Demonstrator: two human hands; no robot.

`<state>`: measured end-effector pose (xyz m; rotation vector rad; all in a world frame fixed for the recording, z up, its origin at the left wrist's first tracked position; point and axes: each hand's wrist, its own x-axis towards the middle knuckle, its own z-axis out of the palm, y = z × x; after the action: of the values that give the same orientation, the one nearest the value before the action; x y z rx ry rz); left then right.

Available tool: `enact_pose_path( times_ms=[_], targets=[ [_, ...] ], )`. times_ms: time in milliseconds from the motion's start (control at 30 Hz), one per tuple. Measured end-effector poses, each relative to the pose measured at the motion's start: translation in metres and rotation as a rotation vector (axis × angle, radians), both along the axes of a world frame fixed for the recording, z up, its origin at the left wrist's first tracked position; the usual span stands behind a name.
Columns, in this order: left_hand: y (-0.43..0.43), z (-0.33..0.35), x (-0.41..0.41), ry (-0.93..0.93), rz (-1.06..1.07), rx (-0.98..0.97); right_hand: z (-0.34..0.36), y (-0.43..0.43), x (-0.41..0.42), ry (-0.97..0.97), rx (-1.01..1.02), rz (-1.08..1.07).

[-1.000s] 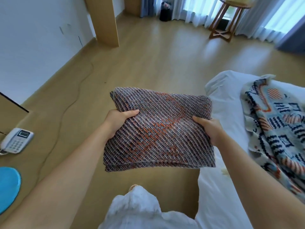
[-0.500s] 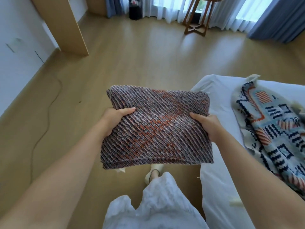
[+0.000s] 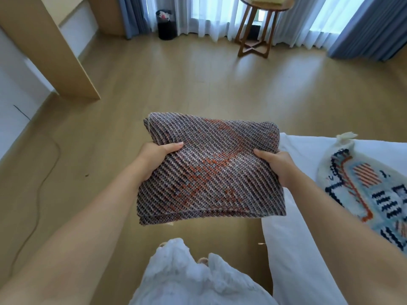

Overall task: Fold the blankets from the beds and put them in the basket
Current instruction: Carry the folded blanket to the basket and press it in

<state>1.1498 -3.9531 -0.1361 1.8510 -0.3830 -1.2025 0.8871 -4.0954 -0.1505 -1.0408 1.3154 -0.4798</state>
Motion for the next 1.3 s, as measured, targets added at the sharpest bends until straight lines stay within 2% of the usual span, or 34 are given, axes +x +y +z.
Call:
enact_pose_path(
  times_ms=[233,633,900,1300],
  targets=[
    [-0.121,-0.010,0.067,-0.004,-0.054,0.014,-0.014,-0.117,0.060,0.021,-0.032,-0.051],
    [-0.381,0.006,0.203,0.023,-0.194,-0.001,-0.002,-0.331,0.173,0.004,-0.024,-0.209],
    [-0.534,-0.002,0.218,0.042,-0.256,-0.016,-0.012,-0.462,0.185,0.015,-0.036,-0.276],
    [-0.795,0.003,0.198,0.015,-0.201,-0.035,0.001,-0.739,0.170,-0.012,-0.054,-0.243]
  ],
)
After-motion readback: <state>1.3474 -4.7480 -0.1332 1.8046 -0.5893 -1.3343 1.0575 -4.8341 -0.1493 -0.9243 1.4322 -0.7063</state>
